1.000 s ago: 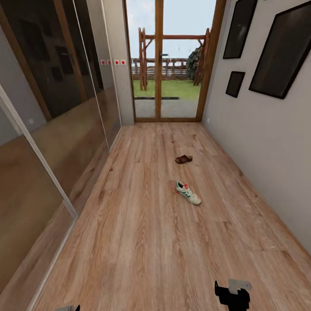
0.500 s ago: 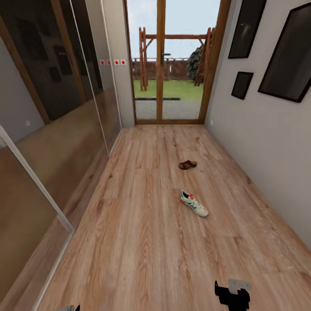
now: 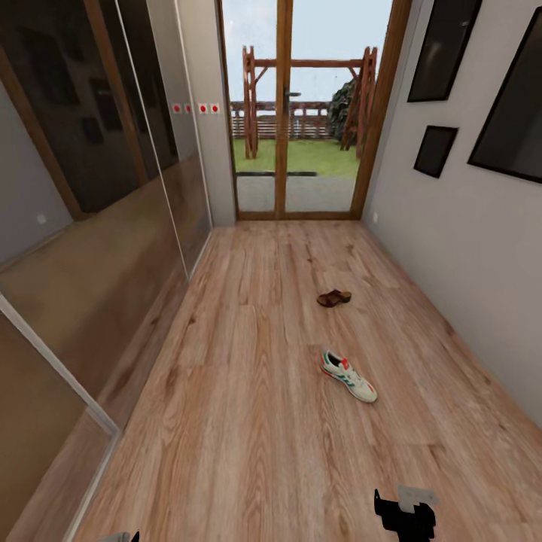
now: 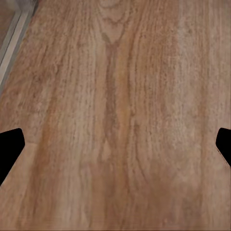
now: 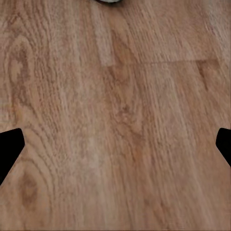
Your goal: Pick up the two gym shoes and the two sandals from the corridor floor and place them onto the hallstand (shoe rack) in the corridor, making sure they are on the rack and not on the floor. Arrange them so the two gym shoes are next to each other and the two sandals are next to each other.
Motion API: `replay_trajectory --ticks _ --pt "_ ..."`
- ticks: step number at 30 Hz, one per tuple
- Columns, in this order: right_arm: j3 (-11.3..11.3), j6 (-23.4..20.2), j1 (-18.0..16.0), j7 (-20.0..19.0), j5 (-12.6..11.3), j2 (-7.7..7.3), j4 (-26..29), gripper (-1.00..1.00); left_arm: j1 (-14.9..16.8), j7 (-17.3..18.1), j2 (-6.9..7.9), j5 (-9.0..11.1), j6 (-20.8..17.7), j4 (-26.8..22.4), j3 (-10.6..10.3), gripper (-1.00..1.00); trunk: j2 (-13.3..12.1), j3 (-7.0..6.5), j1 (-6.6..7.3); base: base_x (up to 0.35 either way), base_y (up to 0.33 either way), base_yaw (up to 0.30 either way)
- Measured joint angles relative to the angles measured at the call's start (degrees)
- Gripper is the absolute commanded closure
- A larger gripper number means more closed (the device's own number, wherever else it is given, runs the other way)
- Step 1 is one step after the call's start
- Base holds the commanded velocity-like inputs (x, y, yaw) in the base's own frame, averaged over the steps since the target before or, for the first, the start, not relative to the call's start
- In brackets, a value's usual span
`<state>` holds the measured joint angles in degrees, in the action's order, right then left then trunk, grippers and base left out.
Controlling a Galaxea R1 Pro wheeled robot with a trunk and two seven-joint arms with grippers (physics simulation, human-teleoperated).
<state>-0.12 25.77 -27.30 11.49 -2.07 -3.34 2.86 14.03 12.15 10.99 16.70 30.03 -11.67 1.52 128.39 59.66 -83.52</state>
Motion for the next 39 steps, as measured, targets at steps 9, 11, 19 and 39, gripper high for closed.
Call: replay_trajectory --ticks 9,11,19,39 --pt "0.01 -0.03 0.0 0.0 0.0 0.0 0.0 -1.0 0.0 0.0 0.0 0.0 0.0 -0.02 0.0 -1.0 0.0 0.0 0.0 0.338 0.074 0.0" --pt "0.01 -0.02 0.0 0.0 0.0 0.0 0.0 -1.0 0.0 0.0 0.0 0.0 0.0 -0.01 0.0 -1.0 0.0 0.0 0.0 0.338 0.074 0.0" --pt "0.0 0.0 0.0 0.0 0.0 0.0 0.0 -1.0 0.0 0.0 0.0 0.0 0.0 -0.07 0.0 -1.0 0.0 0.0 0.0 0.338 0.074 0.0" --pt "0.0 0.0 0.0 0.0 0.0 0.0 0.0 -1.0 0.0 0.0 0.0 0.0 0.0 -0.04 0.0 -1.0 0.0 0.0 0.0 0.338 0.074 0.0"
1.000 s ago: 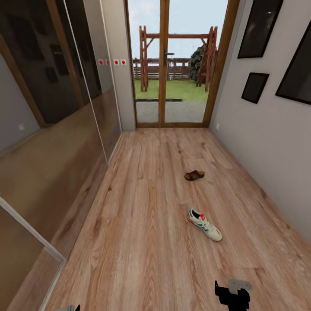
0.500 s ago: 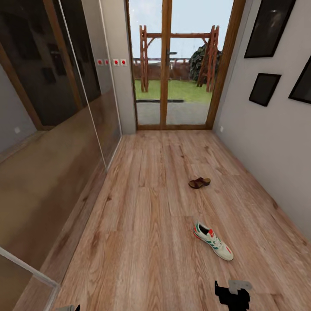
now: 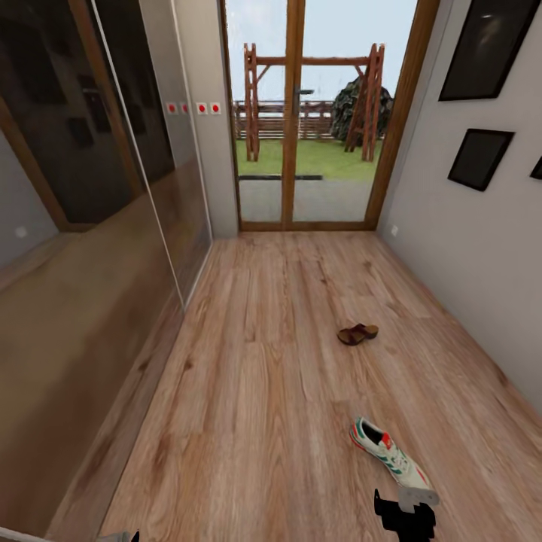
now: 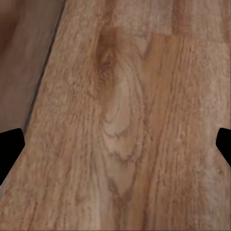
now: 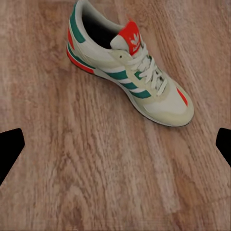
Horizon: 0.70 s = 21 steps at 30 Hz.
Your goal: Pick up the two gym shoes and the two sandals from the corridor floor and place them onto the hallstand (shoe rack) in the corridor, making sure they are on the rack and not on the floor. Arrange them so the two gym shoes are next to each other and the two sandals are next to each other.
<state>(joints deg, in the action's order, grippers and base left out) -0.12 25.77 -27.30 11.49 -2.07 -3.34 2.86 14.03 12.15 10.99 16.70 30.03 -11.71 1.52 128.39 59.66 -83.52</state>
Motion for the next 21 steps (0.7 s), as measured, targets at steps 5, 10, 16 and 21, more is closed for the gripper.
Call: replay_trajectory --ticks 5,10,16,21 --pt "0.0 -0.01 0.0 0.0 0.0 0.0 0.0 -1.0 0.0 0.0 0.0 0.0 0.0 0.03 0.0 -1.0 0.0 0.0 0.0 0.338 0.063 0.0" --pt "-0.01 -0.03 0.0 0.01 0.0 0.0 0.0 -1.0 0.0 0.0 0.0 0.0 0.0 0.04 0.0 -1.0 0.0 0.0 0.0 0.338 0.017 0.0" --pt "-0.01 -0.04 0.0 0.01 0.0 0.0 -0.03 -1.0 0.0 0.0 -0.03 0.0 -0.01 0.04 0.0 -1.0 0.0 0.0 0.0 0.307 0.003 0.0" --pt "0.0 -0.02 0.0 0.01 0.0 0.0 -0.01 -1.0 0.0 0.0 -0.01 -0.02 0.06 -0.12 -0.13 -1.0 0.0 0.0 -0.03 0.086 0.0 0.0"
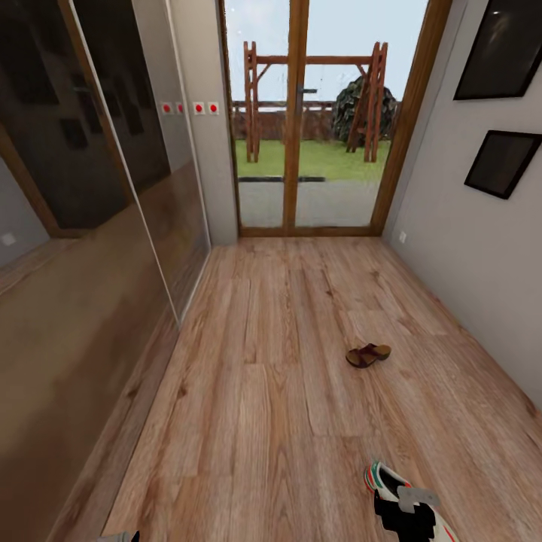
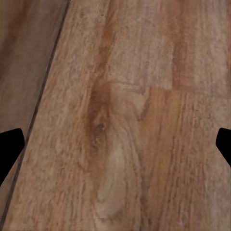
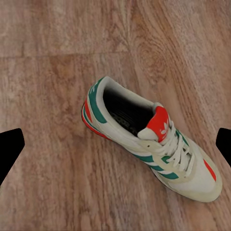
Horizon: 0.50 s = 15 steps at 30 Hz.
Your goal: Pick up the two gym shoes and the two sandals from the corridor floor and place them onto the hallstand (shoe rack) in the corridor, making sure they are on the rack and not on the floor. Arrange them so the two gym shoes are next to each other and the two sandals are next to each other.
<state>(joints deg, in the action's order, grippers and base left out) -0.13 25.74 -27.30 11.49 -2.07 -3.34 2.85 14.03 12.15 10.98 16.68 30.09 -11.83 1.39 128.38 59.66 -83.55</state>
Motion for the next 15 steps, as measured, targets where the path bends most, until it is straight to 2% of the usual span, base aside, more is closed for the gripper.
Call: replay_trajectory --ticks 5,6,9,10,15 --pt "0.01 0.02 0.0 0.0 -0.04 0.0 0.01 -1.0 1.31 -0.31 -0.42 0.22 -0.66 -1.29 0.06 -1.0 0.0 0.0 -0.01 0.008 0.0 0.0" --pt "0.0 0.04 0.0 0.01 -0.06 0.03 0.07 -1.0 3.54 -0.72 -1.11 0.18 -1.1 -2.4 0.06 -1.0 0.0 0.0 -0.01 0.002 0.0 0.0" --pt "0.0 0.05 0.0 0.0 -0.07 0.1 0.14 -1.0 6.35 -1.8 -1.78 0.19 -1.58 -2.77 0.09 -1.0 0.0 0.0 -0.01 0.001 0.0 0.0" --pt "0.0 0.06 0.0 0.01 -0.07 0.14 0.2 -1.0 8.42 -3.42 -2.28 0.16 -2.35 -2.89 0.06 -1.0 0.0 -0.01 -0.01 0.0 0.0 0.0" --pt "0.0 0.06 0.0 0.0 -0.08 0.17 0.2 -1.0 11.12 -7.34 -3.61 0.14 -5.44 -3.34 -0.01 -1.0 0.0 0.0 -0.01 0.0 0.0 0.0"
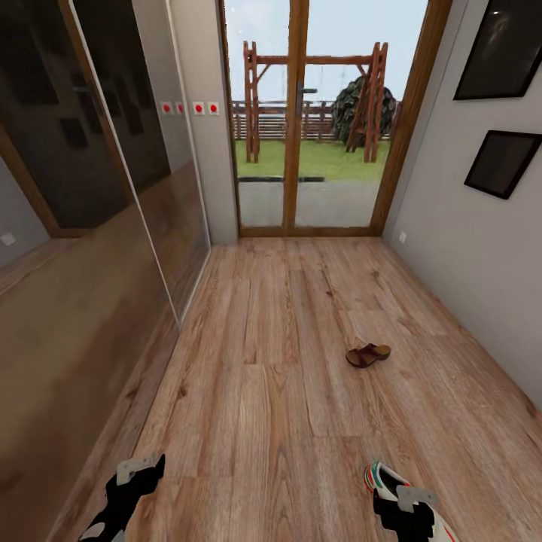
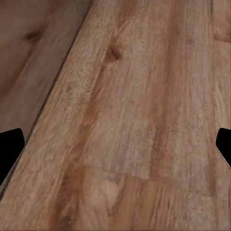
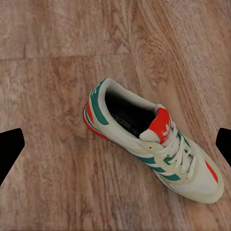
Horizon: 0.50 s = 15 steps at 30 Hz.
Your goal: Pick up the two gym shoes and the two sandals from the corridor floor and place them onto the hallstand (shoe rack) in the corridor, making sure they are on the rack and not on the floor. Arrange them so the two gym shoes are next to each other and the two sandals are next to each other.
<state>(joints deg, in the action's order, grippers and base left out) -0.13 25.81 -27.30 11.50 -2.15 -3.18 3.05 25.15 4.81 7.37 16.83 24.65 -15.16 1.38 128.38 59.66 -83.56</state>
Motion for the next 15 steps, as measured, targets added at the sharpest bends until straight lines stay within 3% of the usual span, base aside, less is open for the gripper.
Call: replay_trajectory --ticks 6,9,15 --pt "0.0 0.0 0.0 0.0 0.0 0.06 -0.04 -1.0 0.25 -0.93 -0.82 -0.38 -0.86 -0.25 -0.42 -1.0 0.0 0.0 0.0 0.0 0.0 0.0" --pt "0.0 0.0 0.0 0.0 0.0 0.08 -0.08 -1.0 0.23 -0.92 -0.87 -1.69 -1.0 -0.44 -1.33 -1.0 0.0 0.0 0.0 0.027 0.002 0.0" --pt "0.0 -0.01 0.0 -0.01 0.0 0.07 -0.1 -1.0 0.22 -0.91 -0.94 -2.73 -1.08 -0.53 -1.9 -1.0 0.0 0.0 0.02 0.182 0.096 0.0"
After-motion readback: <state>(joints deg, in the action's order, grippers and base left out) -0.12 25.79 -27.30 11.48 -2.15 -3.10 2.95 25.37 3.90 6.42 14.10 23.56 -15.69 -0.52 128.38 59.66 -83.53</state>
